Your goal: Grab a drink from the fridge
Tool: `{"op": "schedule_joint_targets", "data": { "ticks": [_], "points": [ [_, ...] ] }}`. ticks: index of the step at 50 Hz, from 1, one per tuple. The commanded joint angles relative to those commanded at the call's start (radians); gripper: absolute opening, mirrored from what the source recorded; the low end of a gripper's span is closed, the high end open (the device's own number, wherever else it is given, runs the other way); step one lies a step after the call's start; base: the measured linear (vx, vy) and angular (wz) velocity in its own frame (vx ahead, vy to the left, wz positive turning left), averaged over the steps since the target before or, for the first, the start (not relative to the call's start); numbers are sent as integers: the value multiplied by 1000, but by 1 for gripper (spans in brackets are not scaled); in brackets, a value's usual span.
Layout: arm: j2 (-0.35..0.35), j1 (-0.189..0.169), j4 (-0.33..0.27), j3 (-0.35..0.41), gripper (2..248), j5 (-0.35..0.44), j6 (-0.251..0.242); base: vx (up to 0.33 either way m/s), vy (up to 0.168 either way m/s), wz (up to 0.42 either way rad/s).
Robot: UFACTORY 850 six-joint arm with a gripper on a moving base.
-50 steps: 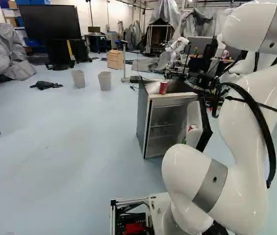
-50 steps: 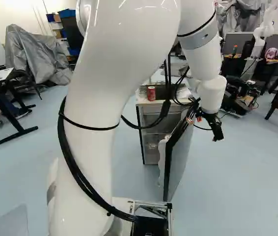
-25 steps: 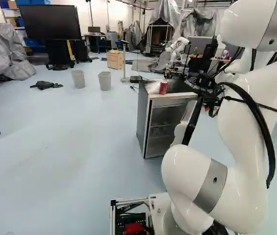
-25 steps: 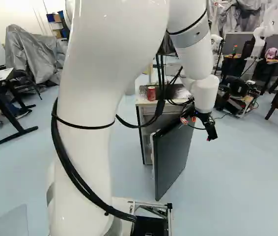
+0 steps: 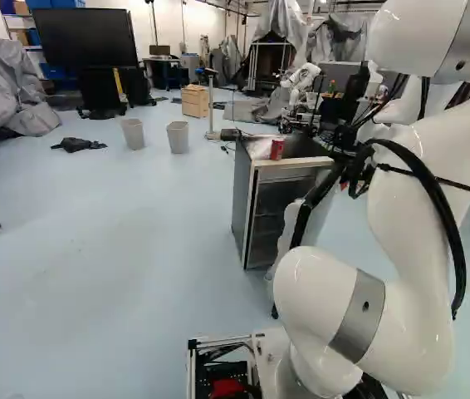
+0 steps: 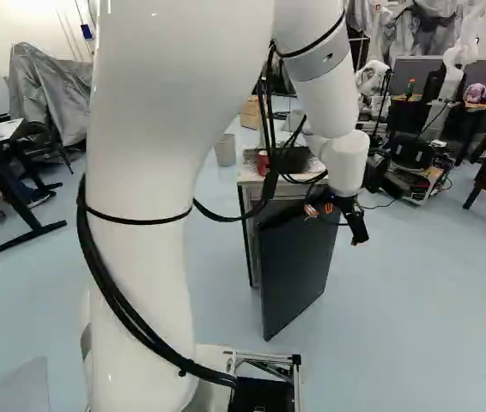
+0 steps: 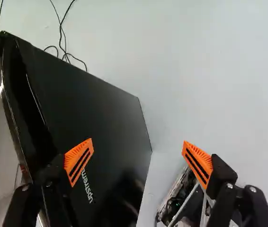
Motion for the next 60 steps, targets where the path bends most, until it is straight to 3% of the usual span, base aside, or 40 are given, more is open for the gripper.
{"op": "schedule_joint_targets", "data": {
  "ticks": [60],
  "points": [
    [107,117,0,137,247,0,0,0,0,0]
  ]
}}
